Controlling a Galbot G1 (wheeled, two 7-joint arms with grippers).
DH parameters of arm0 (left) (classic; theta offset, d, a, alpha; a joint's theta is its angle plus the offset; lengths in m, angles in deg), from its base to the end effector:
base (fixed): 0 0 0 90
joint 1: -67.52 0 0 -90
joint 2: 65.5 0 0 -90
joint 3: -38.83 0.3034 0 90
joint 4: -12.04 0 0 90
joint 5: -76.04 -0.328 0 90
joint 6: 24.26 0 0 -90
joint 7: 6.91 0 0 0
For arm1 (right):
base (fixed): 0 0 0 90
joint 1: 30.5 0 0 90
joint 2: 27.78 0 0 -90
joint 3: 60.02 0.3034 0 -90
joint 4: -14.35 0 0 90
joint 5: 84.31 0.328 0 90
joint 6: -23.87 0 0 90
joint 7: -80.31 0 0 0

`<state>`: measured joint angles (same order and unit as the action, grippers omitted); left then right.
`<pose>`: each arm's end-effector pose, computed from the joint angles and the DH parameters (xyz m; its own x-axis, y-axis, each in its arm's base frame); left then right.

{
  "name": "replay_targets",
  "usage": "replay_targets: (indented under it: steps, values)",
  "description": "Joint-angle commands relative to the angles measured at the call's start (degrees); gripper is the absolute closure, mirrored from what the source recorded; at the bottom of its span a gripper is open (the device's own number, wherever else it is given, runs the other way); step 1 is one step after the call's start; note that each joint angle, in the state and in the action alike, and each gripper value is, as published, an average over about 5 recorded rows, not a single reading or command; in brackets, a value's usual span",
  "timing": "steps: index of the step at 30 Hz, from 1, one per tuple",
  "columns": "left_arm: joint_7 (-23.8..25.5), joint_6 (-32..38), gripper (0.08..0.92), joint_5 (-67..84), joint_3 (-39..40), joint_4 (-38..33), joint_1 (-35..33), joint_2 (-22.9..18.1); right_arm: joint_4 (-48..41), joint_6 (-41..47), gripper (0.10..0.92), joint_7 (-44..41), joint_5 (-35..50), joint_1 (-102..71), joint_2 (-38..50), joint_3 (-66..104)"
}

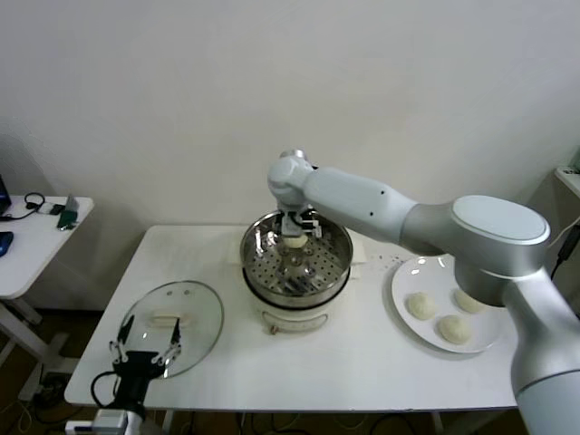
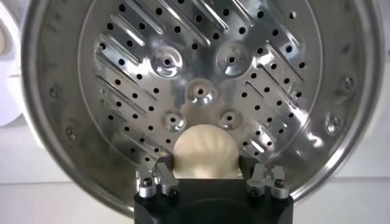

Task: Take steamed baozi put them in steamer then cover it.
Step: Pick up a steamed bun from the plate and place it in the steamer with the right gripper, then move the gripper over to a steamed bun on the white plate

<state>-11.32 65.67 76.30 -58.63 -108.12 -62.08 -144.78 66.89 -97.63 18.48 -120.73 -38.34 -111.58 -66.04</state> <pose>0.1342 0.0620 -0.2789 -0.9867 -0.0921 0.1338 -0.0592 0.9710 0.2315 0.5193 0.2031 -0.0991 -0.3806 0.0230 0.9244 -0.0484 -0.9988 0.0049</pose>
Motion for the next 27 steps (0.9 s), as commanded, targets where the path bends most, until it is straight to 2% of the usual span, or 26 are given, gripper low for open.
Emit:
replay_targets:
  steps: [1, 7, 18, 23, 27]
  values:
    - [-0.04, -0.04, 0.177, -0.05, 0.03, 0.26, 0.05, -0.02, -1.55, -1.21, 0.307, 0.36, -3.51, -2.31, -1.51, 1.40]
    - [-0.06, 0.02, 0.177, -0.05, -0.03, 0.29, -0.20, -0.08, -1.23, -0.84, 0.211, 0.23, -3.45, -2.65, -0.99, 1.59]
    - [-0.20, 0.25, 0.177, -0.07, -0.03, 0.52, -0.43, -0.23, 3.93, -3.39, 0.203, -1.96, -1.09, 1.24, 3.27, 4.76]
    - [-0.23, 0.27, 0.177, -0.07, -0.07, 0.32, -0.56, -0.26, 7.28, -0.43, 0.203, -4.36, 9.08, 5.81, 7.70, 4.94]
    - [-0.20, 0.22, 0.177, -0.08, 0.08, 0.03, -1.05, -0.01, 7.79, 8.63, 0.202, -5.17, 23.76, 10.57, 14.04, 2.02]
